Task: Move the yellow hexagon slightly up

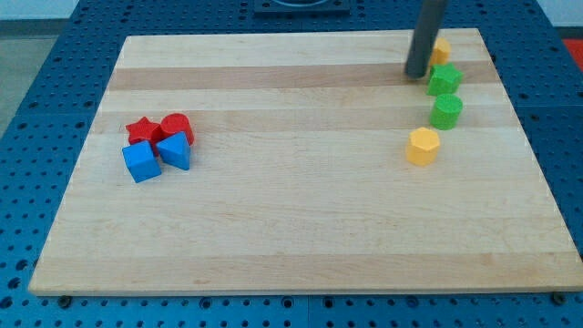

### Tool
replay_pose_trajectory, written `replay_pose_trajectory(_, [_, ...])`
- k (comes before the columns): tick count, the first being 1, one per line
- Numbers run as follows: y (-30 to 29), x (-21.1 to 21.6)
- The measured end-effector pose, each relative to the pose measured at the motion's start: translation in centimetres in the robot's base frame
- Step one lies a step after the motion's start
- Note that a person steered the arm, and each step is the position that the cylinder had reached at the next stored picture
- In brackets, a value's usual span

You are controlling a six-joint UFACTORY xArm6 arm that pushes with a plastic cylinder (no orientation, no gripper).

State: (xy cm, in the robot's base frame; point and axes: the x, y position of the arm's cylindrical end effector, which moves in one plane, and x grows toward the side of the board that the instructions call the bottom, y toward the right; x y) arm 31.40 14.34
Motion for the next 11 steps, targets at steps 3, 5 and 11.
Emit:
replay_pose_trajectory(3, [-4.2, 25.2])
replay_pose_trajectory(5, [1.7, 30.3])
replay_pose_trajectory(11, [1.5, 12.7])
